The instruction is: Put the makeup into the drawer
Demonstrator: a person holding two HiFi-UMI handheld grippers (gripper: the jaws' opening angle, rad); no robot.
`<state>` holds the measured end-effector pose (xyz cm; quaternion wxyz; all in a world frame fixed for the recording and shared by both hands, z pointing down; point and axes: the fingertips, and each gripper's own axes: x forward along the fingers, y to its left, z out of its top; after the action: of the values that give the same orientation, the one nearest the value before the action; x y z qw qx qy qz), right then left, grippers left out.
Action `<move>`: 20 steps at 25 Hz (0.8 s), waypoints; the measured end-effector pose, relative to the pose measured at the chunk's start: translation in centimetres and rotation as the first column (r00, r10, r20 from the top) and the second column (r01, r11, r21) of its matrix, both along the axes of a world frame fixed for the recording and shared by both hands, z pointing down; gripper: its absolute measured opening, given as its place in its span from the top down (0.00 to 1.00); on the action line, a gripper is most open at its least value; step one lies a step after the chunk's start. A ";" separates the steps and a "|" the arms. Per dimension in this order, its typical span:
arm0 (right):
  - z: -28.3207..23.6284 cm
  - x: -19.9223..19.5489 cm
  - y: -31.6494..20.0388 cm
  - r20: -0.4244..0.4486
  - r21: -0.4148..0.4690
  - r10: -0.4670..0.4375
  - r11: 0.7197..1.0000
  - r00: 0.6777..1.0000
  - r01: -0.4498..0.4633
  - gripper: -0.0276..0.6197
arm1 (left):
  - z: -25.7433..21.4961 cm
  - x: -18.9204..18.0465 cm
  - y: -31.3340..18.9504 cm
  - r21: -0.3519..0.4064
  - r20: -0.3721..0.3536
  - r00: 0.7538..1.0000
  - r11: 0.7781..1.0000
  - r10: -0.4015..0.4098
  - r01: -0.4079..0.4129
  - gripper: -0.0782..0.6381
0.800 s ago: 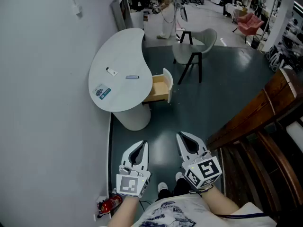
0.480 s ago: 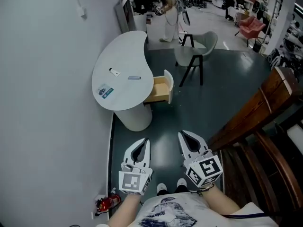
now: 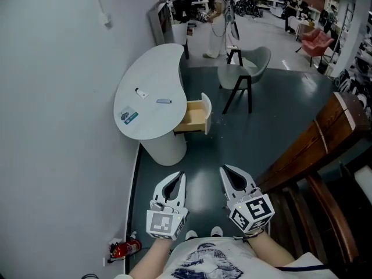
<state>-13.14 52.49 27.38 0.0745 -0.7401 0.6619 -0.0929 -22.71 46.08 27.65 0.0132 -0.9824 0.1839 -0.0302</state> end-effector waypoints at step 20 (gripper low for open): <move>2.8 6.2 -3.6 0.020 -0.030 -0.065 0.997 0.998 0.065 0.93 | 2.1 5.5 -4.0 -0.024 -0.002 0.997 0.997 -0.075 0.075 0.84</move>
<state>-6.98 48.88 30.18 0.0663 -0.7183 0.6834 -0.1126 -17.20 42.07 29.73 0.0002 -0.9750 0.2202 -0.0314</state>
